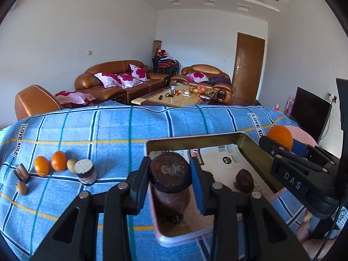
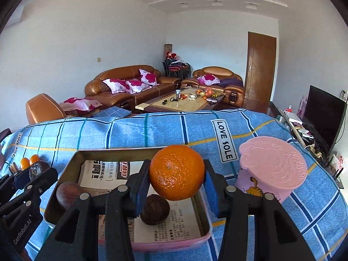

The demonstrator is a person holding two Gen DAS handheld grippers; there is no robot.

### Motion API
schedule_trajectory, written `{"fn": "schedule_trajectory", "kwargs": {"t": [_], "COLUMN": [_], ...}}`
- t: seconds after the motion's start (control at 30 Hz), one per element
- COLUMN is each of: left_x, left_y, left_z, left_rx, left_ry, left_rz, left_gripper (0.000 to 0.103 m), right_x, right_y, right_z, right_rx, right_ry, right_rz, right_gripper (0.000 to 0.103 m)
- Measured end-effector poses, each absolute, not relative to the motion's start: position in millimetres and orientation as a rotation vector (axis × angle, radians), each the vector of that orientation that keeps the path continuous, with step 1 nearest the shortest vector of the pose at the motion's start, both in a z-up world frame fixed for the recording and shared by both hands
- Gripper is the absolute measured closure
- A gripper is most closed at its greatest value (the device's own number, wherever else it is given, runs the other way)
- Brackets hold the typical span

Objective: Organize fruits
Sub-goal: 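Carry the orange and mangosteen over the tin tray and open both tools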

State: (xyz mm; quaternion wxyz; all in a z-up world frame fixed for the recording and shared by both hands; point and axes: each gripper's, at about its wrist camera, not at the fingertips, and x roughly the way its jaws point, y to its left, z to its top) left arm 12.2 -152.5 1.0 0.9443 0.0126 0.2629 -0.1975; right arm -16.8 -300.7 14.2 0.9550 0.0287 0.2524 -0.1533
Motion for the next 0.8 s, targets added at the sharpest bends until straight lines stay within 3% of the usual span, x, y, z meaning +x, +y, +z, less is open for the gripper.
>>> {"fn": "schedule_trajectory", "kwargs": {"t": [0.3, 0.7, 0.8], "left_x": [17, 24, 25], "left_y": [-196, -199, -199], "left_z": [-6, -12, -11], "left_rx": [0.099, 0.111, 0.105], "left_ry": [0.617, 0.680, 0.676], "left_rz": [-0.461, -0.443, -0.438], "left_gripper": [0.065, 0.065, 0.057], "right_x": [0, 18, 17], "right_y": [-319, -320, -320], "right_z": [3, -8, -8], "right_rx": [0.099, 0.120, 0.123], "right_ry": [0.587, 0.644, 0.641], "right_rz": [-0.284, -0.217, -0.210], "right_gripper": [0.055, 0.054, 0.053]}}
